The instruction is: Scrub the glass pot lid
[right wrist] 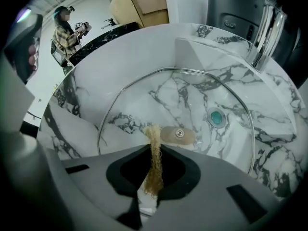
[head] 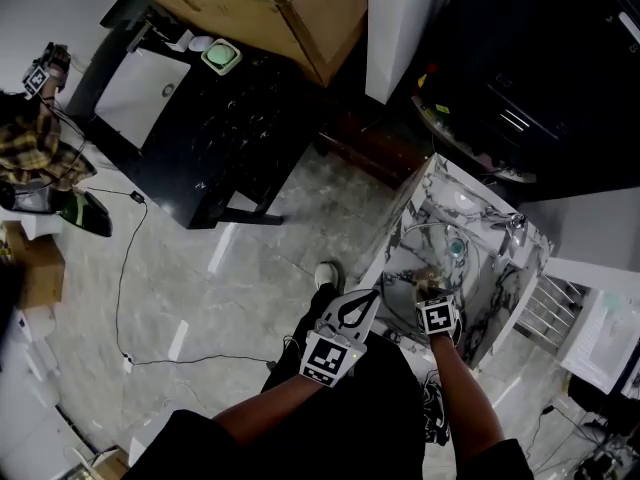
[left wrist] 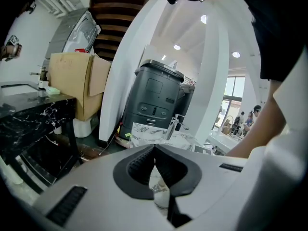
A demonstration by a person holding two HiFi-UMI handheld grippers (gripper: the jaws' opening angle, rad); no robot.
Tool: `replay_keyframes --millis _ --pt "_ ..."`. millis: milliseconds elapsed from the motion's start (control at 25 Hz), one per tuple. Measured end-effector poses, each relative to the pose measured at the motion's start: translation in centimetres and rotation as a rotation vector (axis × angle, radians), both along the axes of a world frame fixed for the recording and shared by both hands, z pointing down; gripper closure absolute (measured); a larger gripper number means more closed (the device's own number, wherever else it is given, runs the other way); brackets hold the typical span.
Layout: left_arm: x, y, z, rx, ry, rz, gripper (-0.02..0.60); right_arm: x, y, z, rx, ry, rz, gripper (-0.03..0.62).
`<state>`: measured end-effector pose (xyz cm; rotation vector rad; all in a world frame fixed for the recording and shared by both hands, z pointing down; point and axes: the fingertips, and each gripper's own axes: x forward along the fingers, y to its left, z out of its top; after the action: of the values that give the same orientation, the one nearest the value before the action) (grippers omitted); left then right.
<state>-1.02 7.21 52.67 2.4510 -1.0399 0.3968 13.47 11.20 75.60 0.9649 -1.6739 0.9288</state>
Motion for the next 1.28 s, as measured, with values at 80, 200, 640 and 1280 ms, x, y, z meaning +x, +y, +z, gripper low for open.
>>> replay_keyframes --millis 80,200,640,1280 --pt "-0.2 -0.3 0.1 -0.001 0.005 0.009 0.566 -0.6 -0.1 -0.1 -0.013 -0.01 -0.003 0.539" --pt "-0.4 -0.7 0.2 -0.004 0.012 0.026 0.566 -1.5 -0.6 -0.1 -0.01 -0.025 -0.001 0.539" --pt "-1.1 -2.6 0.7 -0.011 0.021 0.112 0.566 -4.2 -1.8 -0.7 -0.042 -0.091 0.049 0.539" --pt "-1.1 -5.6 0.9 -0.001 0.021 0.207 0.566 -6.6 -4.2 -1.0 -0.046 -0.166 0.152 0.539"
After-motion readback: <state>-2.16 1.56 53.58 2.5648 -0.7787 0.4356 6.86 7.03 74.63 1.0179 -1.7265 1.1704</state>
